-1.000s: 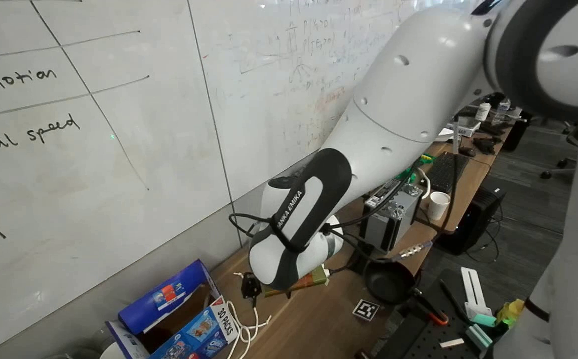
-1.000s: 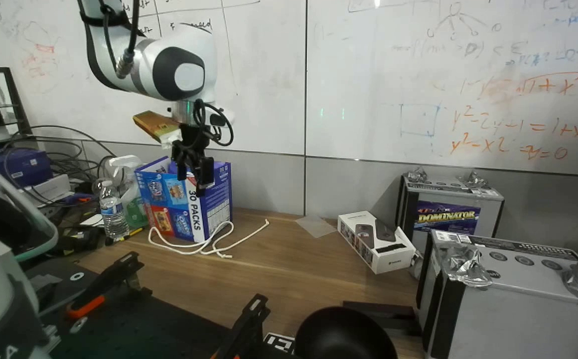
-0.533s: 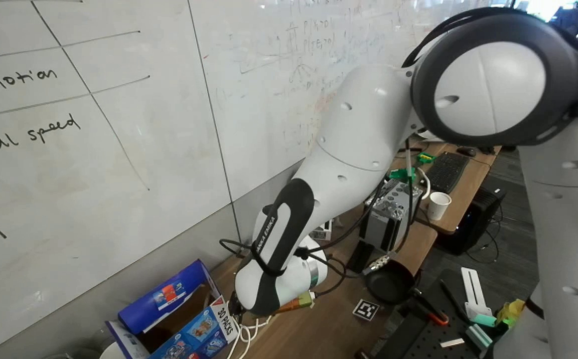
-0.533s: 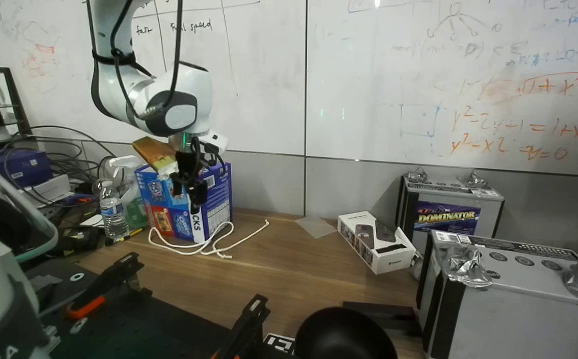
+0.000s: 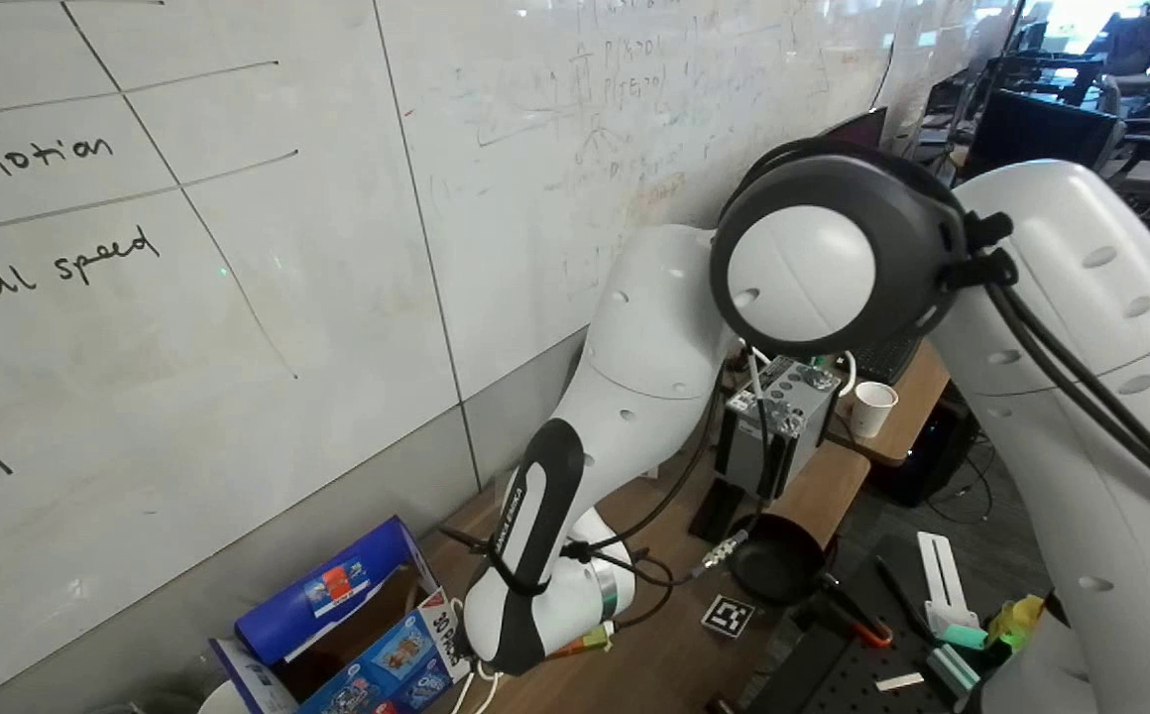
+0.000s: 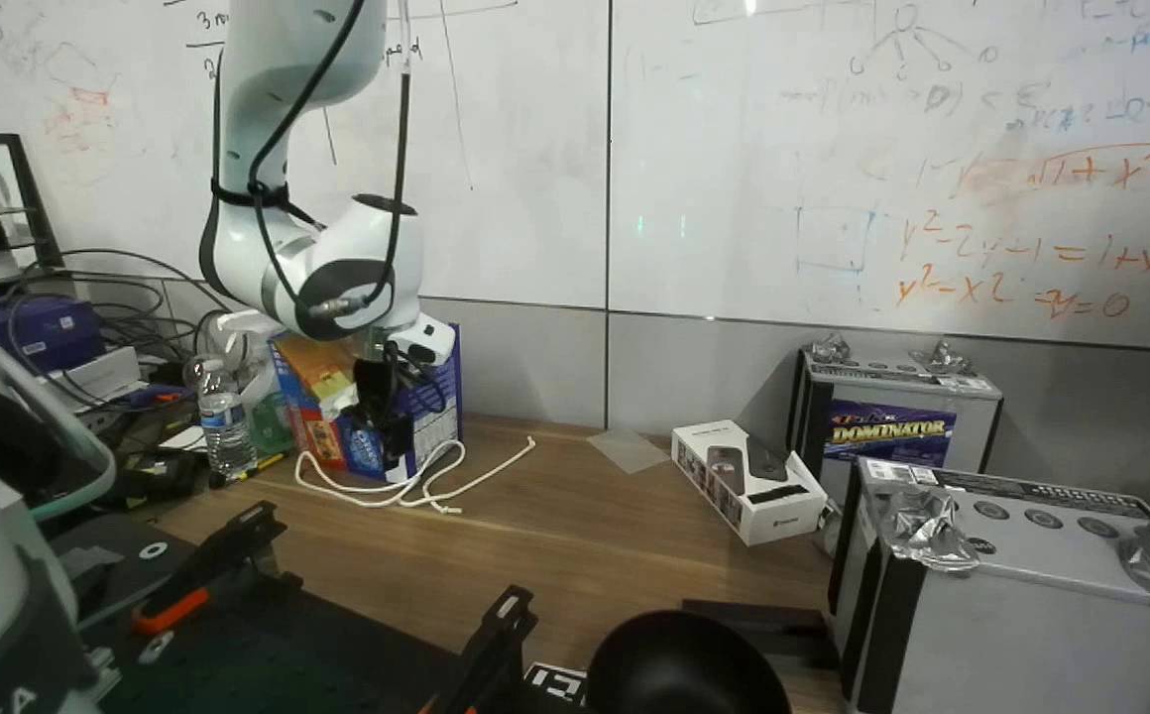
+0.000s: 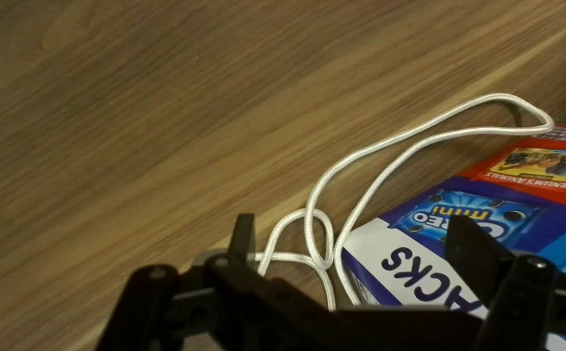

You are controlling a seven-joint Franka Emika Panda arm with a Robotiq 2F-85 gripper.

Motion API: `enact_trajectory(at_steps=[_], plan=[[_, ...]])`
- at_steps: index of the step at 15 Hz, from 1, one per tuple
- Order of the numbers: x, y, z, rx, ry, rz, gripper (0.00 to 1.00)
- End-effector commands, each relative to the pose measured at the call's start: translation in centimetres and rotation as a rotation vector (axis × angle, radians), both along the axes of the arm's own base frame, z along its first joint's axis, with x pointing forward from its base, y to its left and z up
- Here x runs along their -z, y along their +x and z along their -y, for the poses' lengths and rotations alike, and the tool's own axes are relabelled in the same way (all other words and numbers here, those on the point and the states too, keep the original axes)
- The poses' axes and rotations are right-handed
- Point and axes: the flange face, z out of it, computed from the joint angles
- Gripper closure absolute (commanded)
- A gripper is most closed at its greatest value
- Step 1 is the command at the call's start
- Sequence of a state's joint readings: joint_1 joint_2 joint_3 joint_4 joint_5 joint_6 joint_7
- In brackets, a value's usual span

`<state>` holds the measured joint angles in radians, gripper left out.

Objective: Put the ropes inside the blue box.

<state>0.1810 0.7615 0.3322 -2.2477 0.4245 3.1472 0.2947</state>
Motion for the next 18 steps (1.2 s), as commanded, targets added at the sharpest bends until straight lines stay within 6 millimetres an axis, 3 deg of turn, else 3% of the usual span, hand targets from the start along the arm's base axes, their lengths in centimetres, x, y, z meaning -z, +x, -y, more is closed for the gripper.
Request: enact_trajectory(at_steps=[1, 10, 18], plan=[[2.3, 1.4, -0.9, -0.005, -0.021, 0.034, 0.0], [6.4, 3.4, -1.2, -0.016, -0.121, 0.074, 0.0], [8.2, 4.6, -2.0, -0.073, -0.212, 0.13, 0.0]])
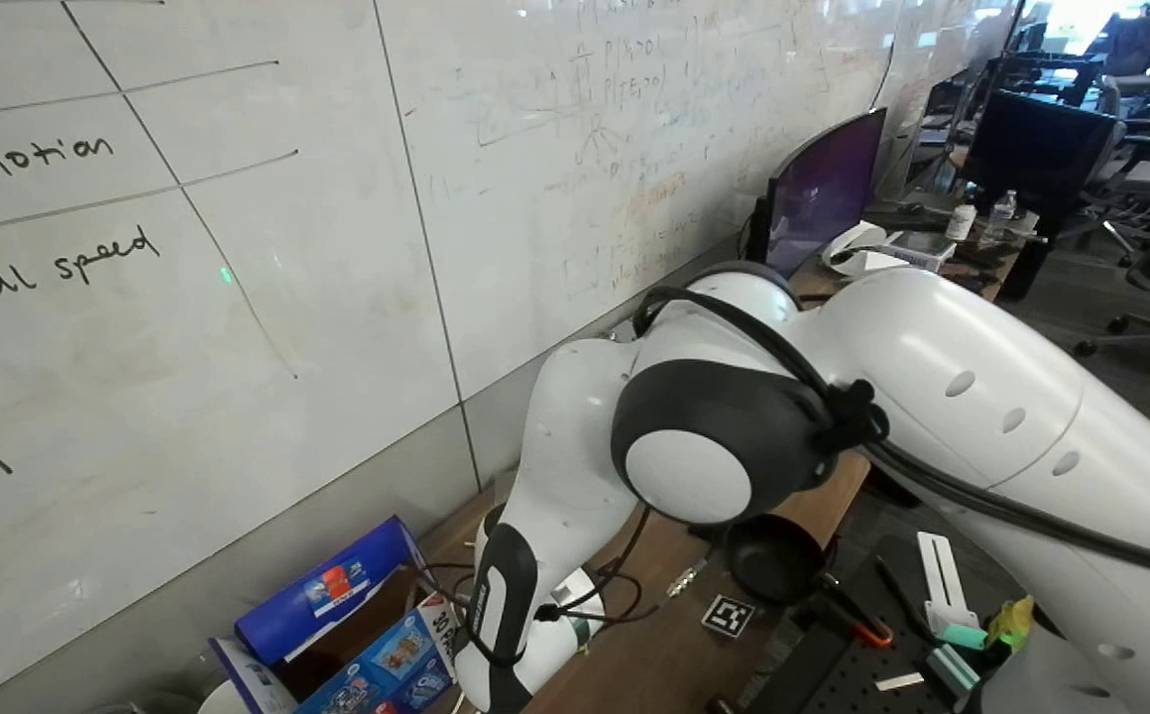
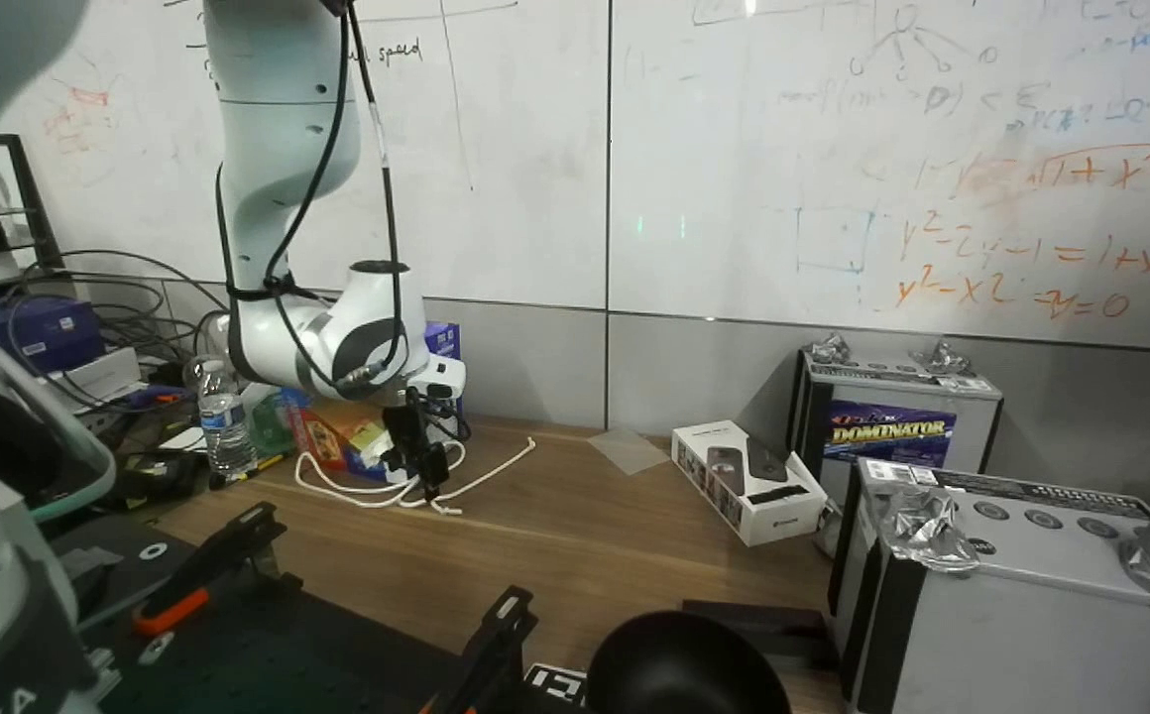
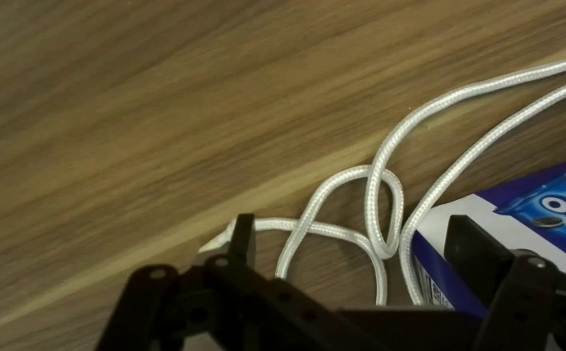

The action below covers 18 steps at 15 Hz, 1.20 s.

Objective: Put the ropes inside the blue box.

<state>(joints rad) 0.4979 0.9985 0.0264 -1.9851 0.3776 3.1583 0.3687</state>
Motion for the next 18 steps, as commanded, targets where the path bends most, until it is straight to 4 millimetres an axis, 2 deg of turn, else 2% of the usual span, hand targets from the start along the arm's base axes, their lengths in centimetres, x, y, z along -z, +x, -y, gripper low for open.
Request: enact_trajectory(at_steps=[1, 9, 18], plan=[[0.8, 0.9, -0.9, -0.023, -0.04, 0.039, 0.0], [1.6, 1.0, -1.7, -0.03, -0.032, 0.044, 0.0], [2.9, 2.4, -1.3, 0.016, -0.055, 0.058, 0.0]])
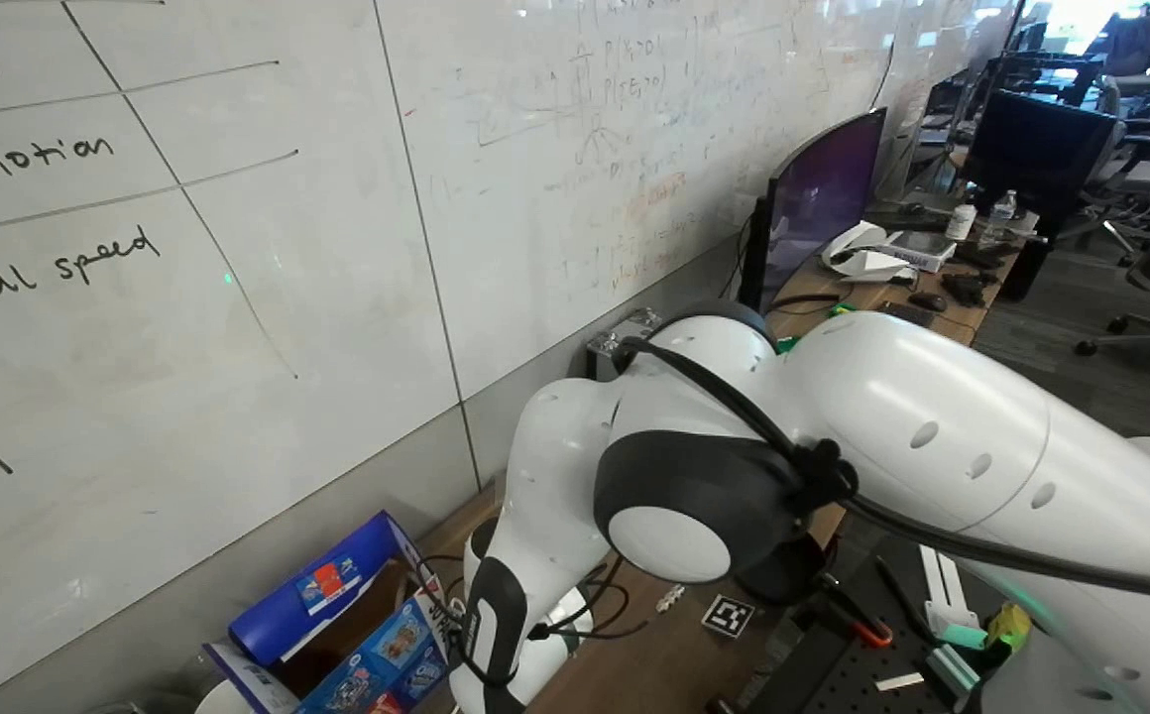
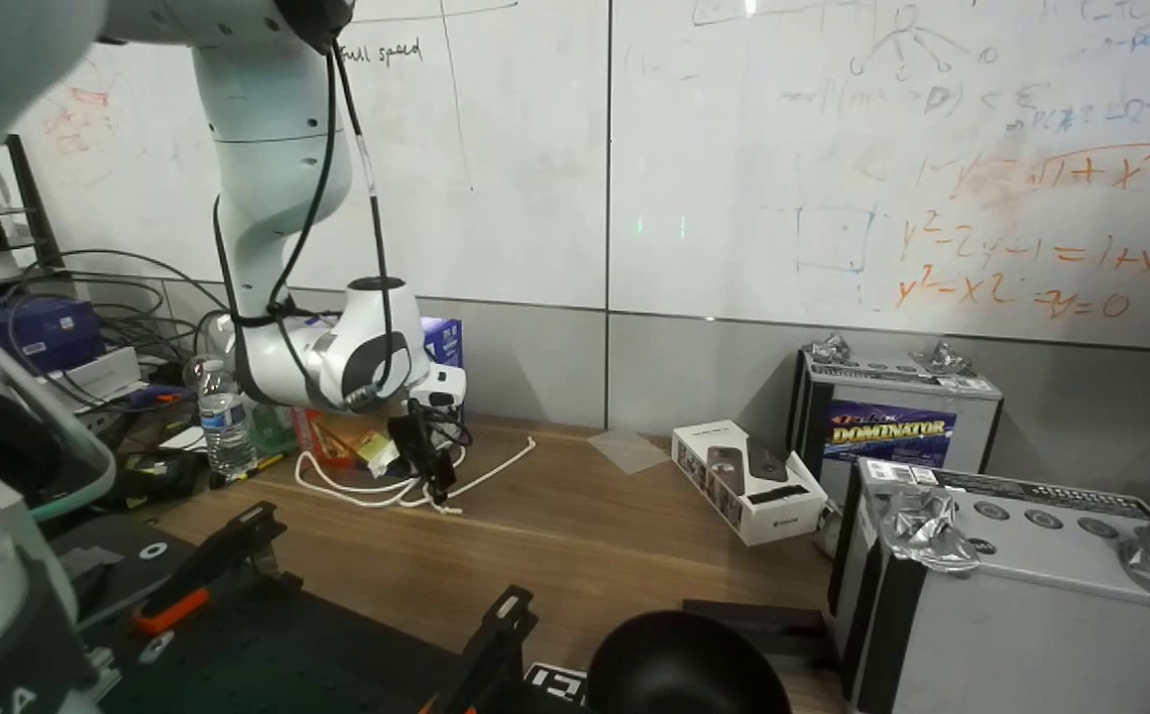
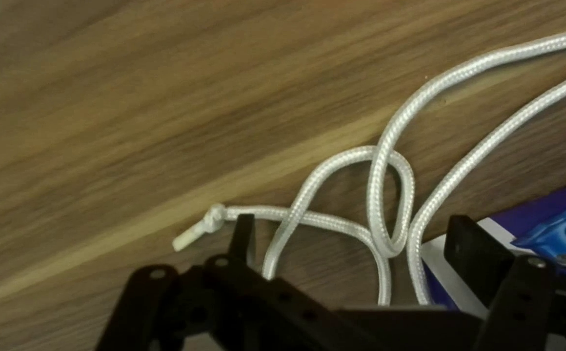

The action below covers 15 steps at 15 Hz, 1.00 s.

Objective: Put the ropes inside the blue box.

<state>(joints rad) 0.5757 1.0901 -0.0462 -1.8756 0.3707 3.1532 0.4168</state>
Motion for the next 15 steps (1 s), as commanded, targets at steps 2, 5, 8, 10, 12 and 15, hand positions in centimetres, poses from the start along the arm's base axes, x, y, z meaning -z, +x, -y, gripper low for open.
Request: enact_trajectory(at_steps=[2, 5, 8, 10, 12, 15], plan=[[0.91, 1.09, -0.18, 0.023, -0.024, 0.02, 0.0], [1.18, 1.18, -0.14, 0.025, -0.038, 0.021, 0.0], [1.23, 1.23, -0.3, 0.023, -0.053, 0.019, 0.0], [1.22, 1.22, -0.34, 0.015, -0.071, 0.012, 0.0], [1.23, 1.2, -0.44, 0.007, -0.089, 0.004, 0.0], [1.22, 1.13, -0.67, -0.003, -0.107, -0.005, 0.0]])
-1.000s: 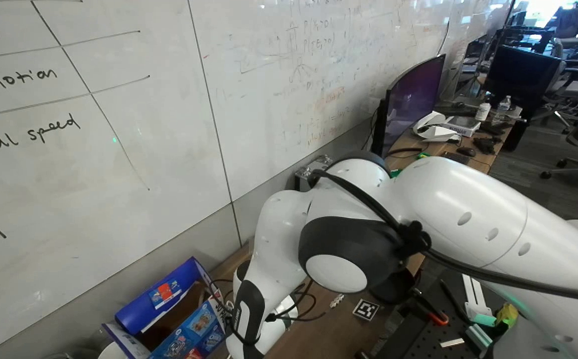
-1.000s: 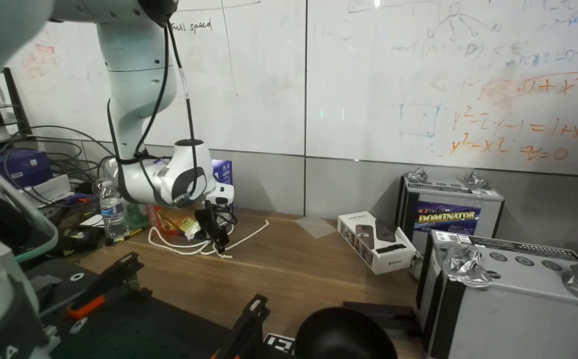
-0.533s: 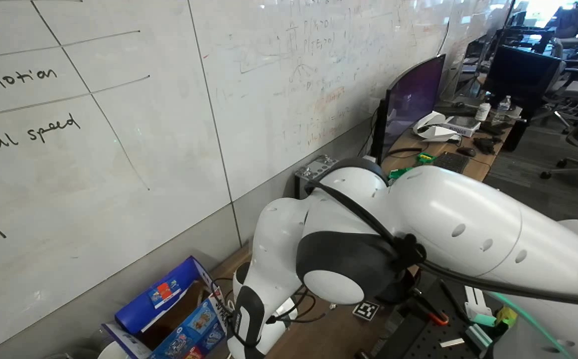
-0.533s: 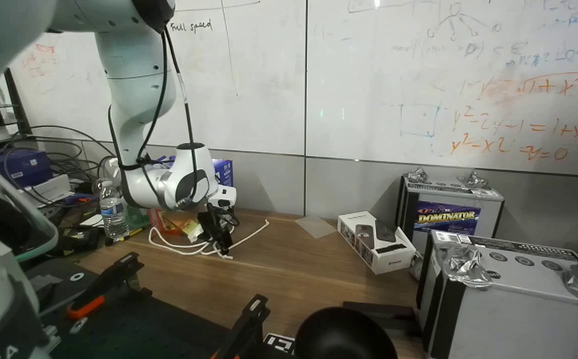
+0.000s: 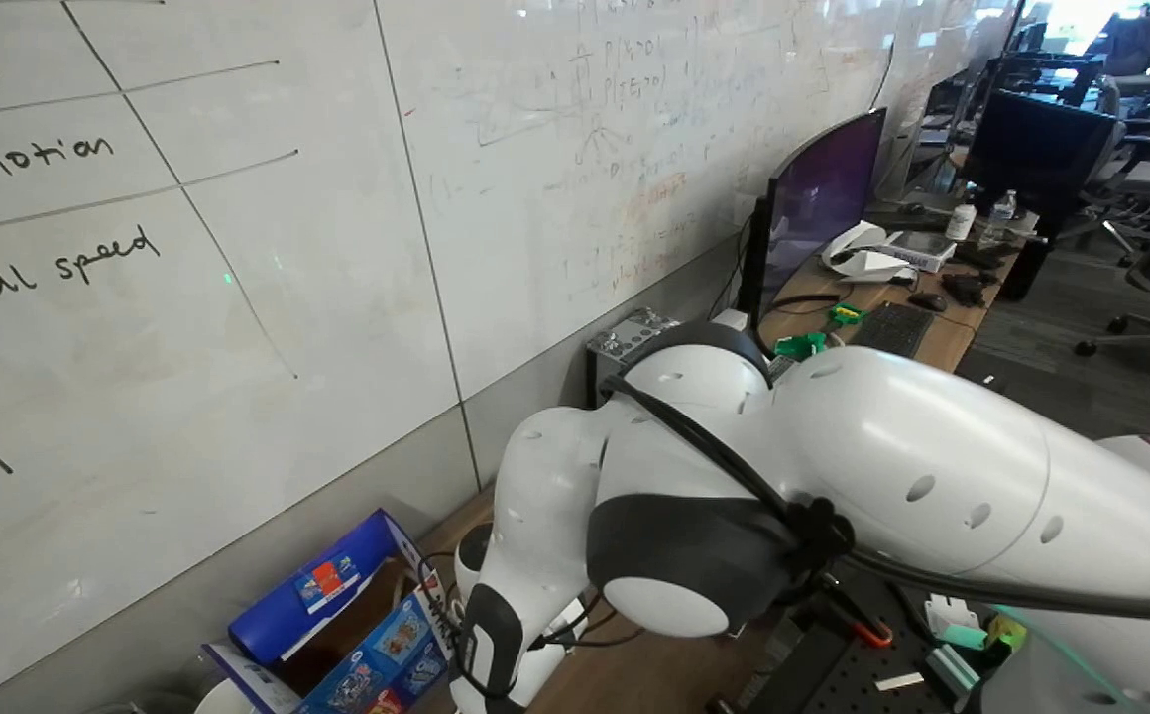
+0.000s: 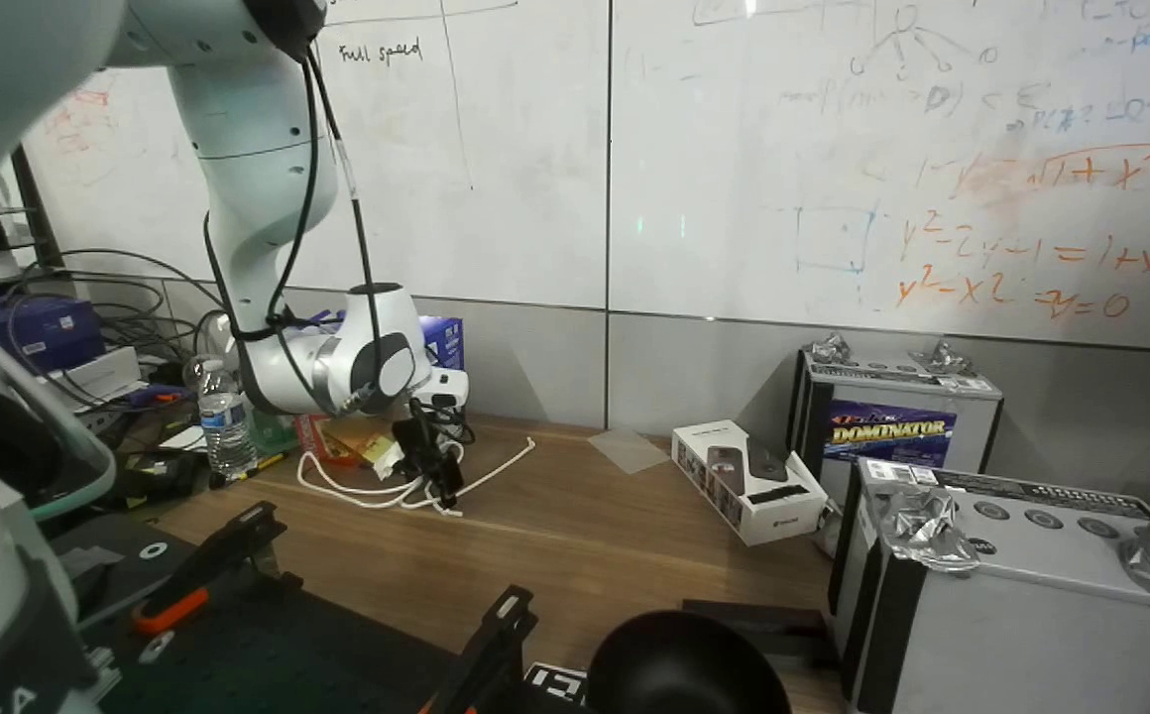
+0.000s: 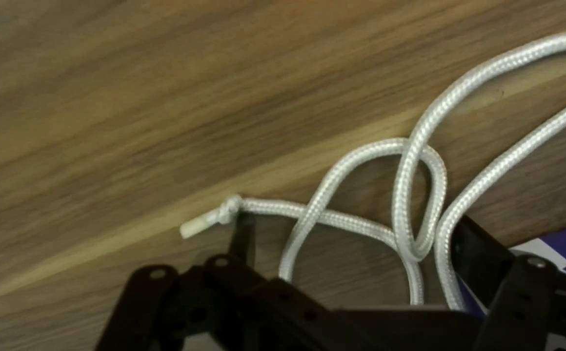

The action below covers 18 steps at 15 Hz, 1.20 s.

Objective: Put the ropes inside the blue box.

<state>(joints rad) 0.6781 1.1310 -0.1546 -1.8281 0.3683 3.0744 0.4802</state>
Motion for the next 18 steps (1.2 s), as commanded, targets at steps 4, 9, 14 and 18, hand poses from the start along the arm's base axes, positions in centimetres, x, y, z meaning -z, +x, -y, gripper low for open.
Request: enact_trajectory(at_steps=[4, 9, 14, 18], plan=[[0.4, 0.4, -1.0, -0.012, -0.032, -0.004, 0.0], [0.7, 0.4, -1.0, -0.026, -0.037, -0.019, 0.26], [-0.2, 0.7, -1.4, -0.065, -0.079, -0.005, 0.64], [-0.8, 0.6, -0.7, -0.071, -0.117, -0.037, 0.95]])
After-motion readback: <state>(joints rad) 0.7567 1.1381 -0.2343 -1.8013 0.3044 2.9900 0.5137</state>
